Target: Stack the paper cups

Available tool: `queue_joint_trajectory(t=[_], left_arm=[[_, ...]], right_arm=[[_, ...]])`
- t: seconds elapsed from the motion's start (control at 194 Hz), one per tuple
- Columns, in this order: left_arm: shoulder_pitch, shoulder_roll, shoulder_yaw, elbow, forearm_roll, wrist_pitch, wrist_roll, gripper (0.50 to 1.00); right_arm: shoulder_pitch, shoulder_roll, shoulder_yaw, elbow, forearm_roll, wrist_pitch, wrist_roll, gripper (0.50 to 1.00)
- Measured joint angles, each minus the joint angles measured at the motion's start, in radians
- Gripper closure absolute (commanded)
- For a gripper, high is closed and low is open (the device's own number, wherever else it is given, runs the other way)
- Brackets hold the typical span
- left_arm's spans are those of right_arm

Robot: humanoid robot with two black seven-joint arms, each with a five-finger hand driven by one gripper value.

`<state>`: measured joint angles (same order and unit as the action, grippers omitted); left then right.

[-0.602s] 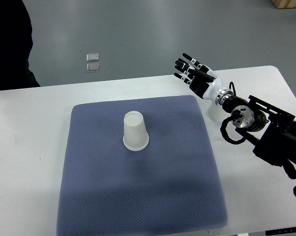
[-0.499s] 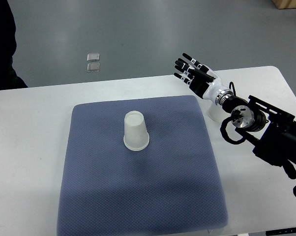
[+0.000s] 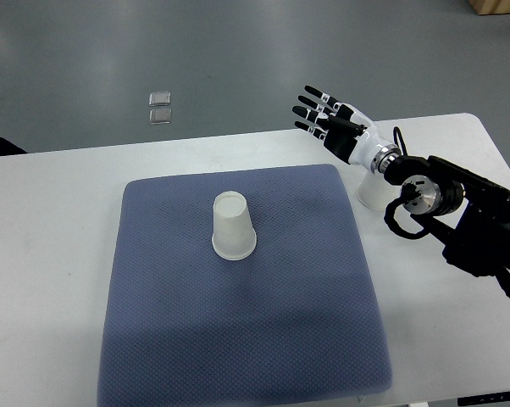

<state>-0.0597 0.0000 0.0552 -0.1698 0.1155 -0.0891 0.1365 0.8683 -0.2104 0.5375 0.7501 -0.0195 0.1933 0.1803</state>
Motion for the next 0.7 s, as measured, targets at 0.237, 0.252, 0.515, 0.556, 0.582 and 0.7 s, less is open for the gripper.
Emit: queue_joint_trajectory(t=[0.237, 0.252, 0.515, 0.556, 0.582, 0.7], left_arm=[[0.0, 0.0, 0.0, -0.001, 0.0, 0.0, 0.0, 0.5], [0.0, 0.0, 0.0, -0.001, 0.0, 0.0, 0.0, 0.5], [0.0, 0.0, 0.002, -0.002, 0.001, -0.012, 0.0, 0.5], [0.0, 0.0, 0.003, -0.003, 0.001, -0.013, 0.0, 0.5], [0.0, 0.0, 0.003, -0.003, 0.001, -0.013, 0.0, 0.5], [0.0, 0.0, 0.003, -0.003, 0.001, -0.014, 0.0, 0.5]], right_arm=[[0.327, -0.149, -0.525, 0.074, -0.122, 0.01, -0.095, 0.572], [0.36, -0.156, -0.579, 0.08, -0.132, 0.013, -0.097, 0.572], [0.875, -0.165, -1.231, 0.143, -0.275, 0.224, -0.105, 0.572], [0.936, -0.163, -1.268, 0.152, -0.312, 0.292, -0.106, 0.572], [0.972, -0.162, -1.286, 0.157, -0.339, 0.332, -0.106, 0.572], [1.105, -0.157, -1.325, 0.171, -0.471, 0.409, -0.107, 0.568]])
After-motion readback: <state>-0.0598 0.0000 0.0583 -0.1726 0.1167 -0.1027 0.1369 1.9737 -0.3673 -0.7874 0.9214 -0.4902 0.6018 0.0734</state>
